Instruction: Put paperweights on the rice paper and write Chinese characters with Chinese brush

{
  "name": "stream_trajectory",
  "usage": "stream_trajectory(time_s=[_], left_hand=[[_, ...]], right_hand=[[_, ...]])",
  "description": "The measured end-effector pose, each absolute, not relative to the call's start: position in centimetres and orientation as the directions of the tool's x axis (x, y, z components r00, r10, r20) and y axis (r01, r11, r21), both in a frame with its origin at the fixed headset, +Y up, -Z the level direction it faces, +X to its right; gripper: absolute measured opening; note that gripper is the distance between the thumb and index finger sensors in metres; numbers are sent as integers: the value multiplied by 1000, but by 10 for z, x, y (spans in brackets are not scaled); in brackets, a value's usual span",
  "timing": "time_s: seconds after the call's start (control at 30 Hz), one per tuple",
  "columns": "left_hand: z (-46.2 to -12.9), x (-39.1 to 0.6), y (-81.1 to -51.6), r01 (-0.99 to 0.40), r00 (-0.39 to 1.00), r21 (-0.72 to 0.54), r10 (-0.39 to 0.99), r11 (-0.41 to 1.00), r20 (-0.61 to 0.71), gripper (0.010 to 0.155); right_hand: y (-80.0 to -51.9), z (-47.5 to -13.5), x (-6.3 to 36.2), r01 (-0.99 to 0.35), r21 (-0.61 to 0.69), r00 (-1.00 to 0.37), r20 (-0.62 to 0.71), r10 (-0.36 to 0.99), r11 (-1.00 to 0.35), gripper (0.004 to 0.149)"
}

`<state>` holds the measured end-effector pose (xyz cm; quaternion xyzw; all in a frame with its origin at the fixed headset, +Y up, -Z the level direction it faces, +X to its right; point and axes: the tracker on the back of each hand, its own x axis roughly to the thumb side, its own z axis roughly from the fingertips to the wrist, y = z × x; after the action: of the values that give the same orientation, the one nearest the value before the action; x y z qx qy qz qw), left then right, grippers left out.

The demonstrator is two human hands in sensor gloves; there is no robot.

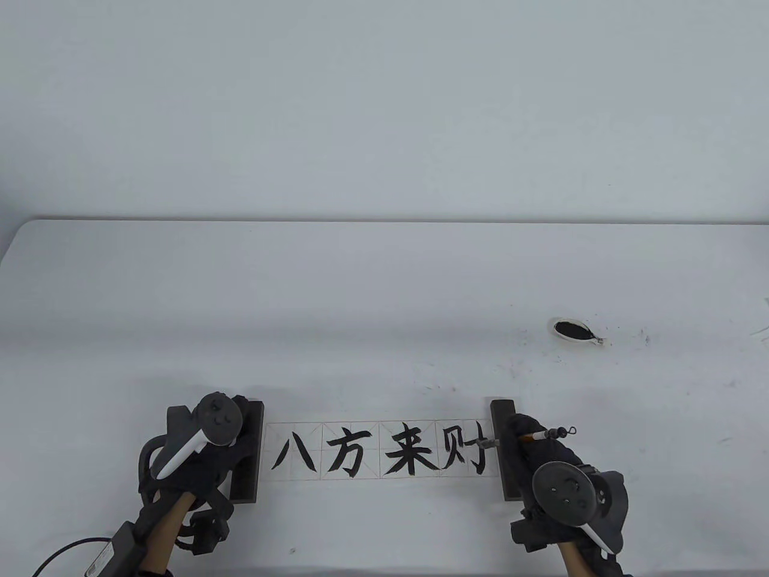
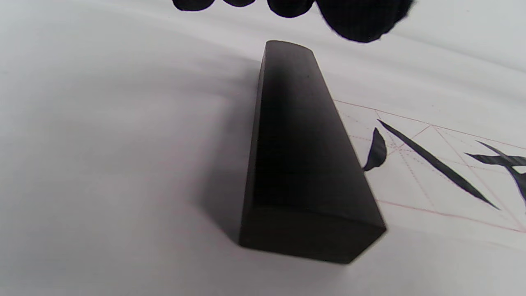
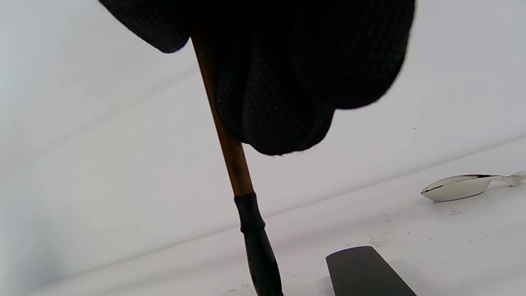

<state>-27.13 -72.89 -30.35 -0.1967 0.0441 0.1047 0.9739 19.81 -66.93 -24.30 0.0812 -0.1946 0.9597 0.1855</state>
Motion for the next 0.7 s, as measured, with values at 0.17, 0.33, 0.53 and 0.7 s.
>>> stream_trajectory(time_s=[0.17,0.33,0.53,0.7], left_hand=[[-304,-271,-729,-222,974,-373,187,901,-127,79],[-304,-271,-729,-221,974,-375,186,900,-126,79],[-304,-271,-729,-222,974,-375,187,900,-127,79],[-304,-272,-729,-222,974,-375,188,900,-128,79]], right_hand=[[-671,-244,196,-378,-332,-921,234,313,-864,43],[-674,-244,193,-356,-320,-927,238,289,-878,43],[-673,-244,190,-376,-278,-914,269,304,-884,42],[-672,-244,191,-469,-190,-861,316,399,-862,41]])
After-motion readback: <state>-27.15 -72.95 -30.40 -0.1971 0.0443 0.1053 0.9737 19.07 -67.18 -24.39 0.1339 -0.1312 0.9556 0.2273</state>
